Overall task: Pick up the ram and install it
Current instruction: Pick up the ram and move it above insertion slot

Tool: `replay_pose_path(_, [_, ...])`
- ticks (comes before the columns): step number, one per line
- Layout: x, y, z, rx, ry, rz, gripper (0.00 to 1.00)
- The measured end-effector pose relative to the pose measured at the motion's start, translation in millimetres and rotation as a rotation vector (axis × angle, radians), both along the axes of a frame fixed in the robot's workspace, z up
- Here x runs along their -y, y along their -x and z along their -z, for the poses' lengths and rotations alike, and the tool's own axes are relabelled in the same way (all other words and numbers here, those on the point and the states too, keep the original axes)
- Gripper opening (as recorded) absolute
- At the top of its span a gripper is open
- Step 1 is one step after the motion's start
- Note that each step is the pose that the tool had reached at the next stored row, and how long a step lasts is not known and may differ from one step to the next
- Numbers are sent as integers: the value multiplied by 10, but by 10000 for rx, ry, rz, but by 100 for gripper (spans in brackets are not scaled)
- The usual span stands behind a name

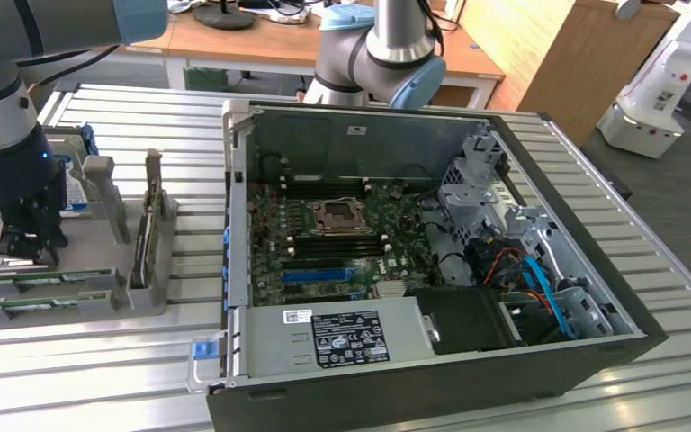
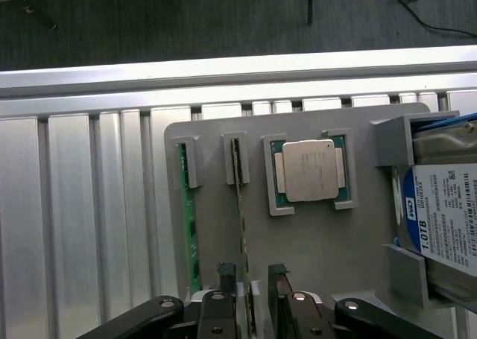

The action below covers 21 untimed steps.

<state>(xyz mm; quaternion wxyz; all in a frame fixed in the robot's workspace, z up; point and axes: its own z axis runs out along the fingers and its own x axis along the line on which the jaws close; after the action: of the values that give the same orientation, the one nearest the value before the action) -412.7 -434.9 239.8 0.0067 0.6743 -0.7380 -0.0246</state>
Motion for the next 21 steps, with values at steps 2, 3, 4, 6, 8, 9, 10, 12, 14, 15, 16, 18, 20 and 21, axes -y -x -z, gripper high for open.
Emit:
replay_pose_path(2, [3, 1, 2, 3, -2, 2, 31])
replay_pose_path(3, [12, 0, 2, 3, -2, 1, 31])
replay_pose_path(4, [22, 0, 0, 0, 0, 0, 31])
replay_pose_path(6, [44, 0, 1, 1, 0, 1, 31])
replay_pose_path(8, [69, 0, 0, 1, -1, 0, 31])
replay_pose_path(9, [84, 0, 1, 1, -1, 0, 31])
replay_pose_path(10, [97, 0, 1, 1, -1, 0, 31])
replay_pose_path(12, [123, 0, 1, 1, -1, -1, 31])
replay_pose_path(14, [145, 0, 0, 1, 0, 0, 31])
replay_pose_path(15, [156, 1, 0, 1, 0, 0, 31])
replay_pose_path(16, [165, 1, 0, 0, 0, 0, 31])
replay_pose_path(18, [179, 1, 1, 0, 0, 0, 31])
replay_pose_path(20, [193, 1, 3, -1, -1, 0, 31])
replay_pose_path(21, [200, 1, 3, -2, 0, 0, 31])
